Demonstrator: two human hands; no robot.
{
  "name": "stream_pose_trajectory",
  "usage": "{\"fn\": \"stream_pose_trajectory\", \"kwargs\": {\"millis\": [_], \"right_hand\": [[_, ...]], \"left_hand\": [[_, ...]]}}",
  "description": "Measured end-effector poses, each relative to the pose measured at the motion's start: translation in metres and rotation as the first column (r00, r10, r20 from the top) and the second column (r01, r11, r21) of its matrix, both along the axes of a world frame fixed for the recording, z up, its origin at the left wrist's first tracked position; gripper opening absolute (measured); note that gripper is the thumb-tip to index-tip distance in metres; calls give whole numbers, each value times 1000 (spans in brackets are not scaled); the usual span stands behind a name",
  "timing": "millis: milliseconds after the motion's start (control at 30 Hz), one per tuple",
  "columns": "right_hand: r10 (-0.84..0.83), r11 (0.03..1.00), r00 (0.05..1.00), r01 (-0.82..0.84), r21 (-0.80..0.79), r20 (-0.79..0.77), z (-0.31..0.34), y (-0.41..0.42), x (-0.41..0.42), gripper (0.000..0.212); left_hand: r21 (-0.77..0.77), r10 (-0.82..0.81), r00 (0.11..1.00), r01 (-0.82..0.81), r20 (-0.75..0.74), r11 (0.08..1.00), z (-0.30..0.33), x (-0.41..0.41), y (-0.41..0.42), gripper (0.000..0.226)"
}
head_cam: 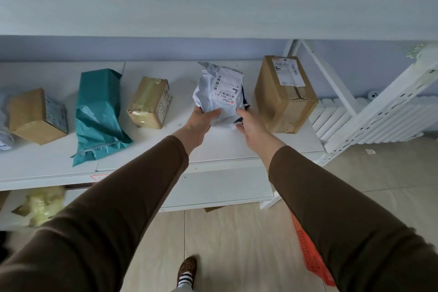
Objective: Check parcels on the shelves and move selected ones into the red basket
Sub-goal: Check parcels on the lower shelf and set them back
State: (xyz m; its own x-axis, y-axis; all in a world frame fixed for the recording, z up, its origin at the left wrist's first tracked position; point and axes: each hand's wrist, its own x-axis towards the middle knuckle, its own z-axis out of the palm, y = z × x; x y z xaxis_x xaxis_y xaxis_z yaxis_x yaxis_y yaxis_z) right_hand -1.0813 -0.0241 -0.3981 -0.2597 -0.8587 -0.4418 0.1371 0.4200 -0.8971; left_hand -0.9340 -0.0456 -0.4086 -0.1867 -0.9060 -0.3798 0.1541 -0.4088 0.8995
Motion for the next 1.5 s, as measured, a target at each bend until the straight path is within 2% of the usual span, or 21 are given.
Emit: {"fn": "stream_pose_trajectory", "kwargs": {"millis": [100, 133, 200, 267, 300, 333, 400, 433, 533, 600, 667, 733, 833, 900, 967, 1067, 1200, 1367, 1500], "right_hand": [[23, 1000, 997, -23, -9, -78, -15, -13, 4, 25], [36, 999, 992, -36, 0, -119, -21, -16, 6, 24], [19, 1000, 981, -15, 19, -193, -26, -22, 11, 8], [-34, 999, 961, 35, 0, -276, -22, -24, 16, 15], [-46, 999, 948, 44, -16, -315, -20, -24, 19, 8], [-67, 998, 932, 57, -38, -355, -21, -26, 21, 18], [-121, 990, 887, 79, -113, -445, -21, -26, 26, 57], [-162, 981, 856, 85, -174, -491, -14, -21, 34, 63], [-278, 897, 719, -43, -440, -637, 7, -7, 66, 54], [-302, 802, 681, -197, -564, -667, 18, 0, 91, 49], [-198, 771, 728, -298, -563, -656, 17, -3, 117, 48], [-31, 809, 783, -345, -476, -621, 13, -12, 142, 51], [185, 918, 889, -308, -248, -420, 9, -28, 173, 54], [268, 947, 924, -305, -103, -273, 5, -36, 187, 50], [338, 939, 928, -343, 1, -158, 0, -42, 197, 45], [407, 911, 913, -403, 90, -33, -3, -43, 205, 41], [421, 907, 907, -419, 49, -29, -1, -35, 200, 39], [345, 933, 935, -351, -79, -79, 2, 12, 176, 48], [285, 940, 959, -279, -199, 3, 26, 88, 146, 34]], "left_hand": [[63, 49, 998, -47, -29, 997, -5, 2, -10, 46], [82, 52, 998, -49, -31, 995, -6, 3, -12, 43], [98, 32, 999, -31, -8, 995, -9, 8, -19, 42], [108, -11, 1000, 11, 1, 994, -7, 13, -23, 42], [103, -24, 1000, 24, -1, 994, -8, 16, -25, 36], [87, -16, 1000, 17, -12, 996, -9, 19, -26, 27], [57, 36, 999, -36, 1, 998, -12, 26, -26, 20], [48, 54, 998, -55, 26, 997, -14, 32, -25, 28], [13, 28, 979, -32, 202, 999, -13, 52, -16, 100], [-125, 56, 924, -9, 377, 992, -7, 69, -10, 106], [-316, 134, 860, 33, 492, 948, 0, 90, -10, 96], [-430, 217, 806, 51, 550, 902, 7, 113, -15, 82], [-463, 347, 722, -41, 599, 885, 8, 151, -33, 69], [-378, 326, 678, -76, 659, 923, 2, 172, -47, 70], [-201, 205, 713, -93, 670, 975, -7, 184, -56, 73], [-25, 89, 780, -93, 620, 995, -19, 190, -59, 57], [-64, 141, 809, -127, 570, 990, -28, 195, -45, 48], [-70, 187, 944, -174, 273, 982, -7, 190, 17, 40], [-132, 174, 981, -162, 89, 978, 28, 170, 104, 38]]}}
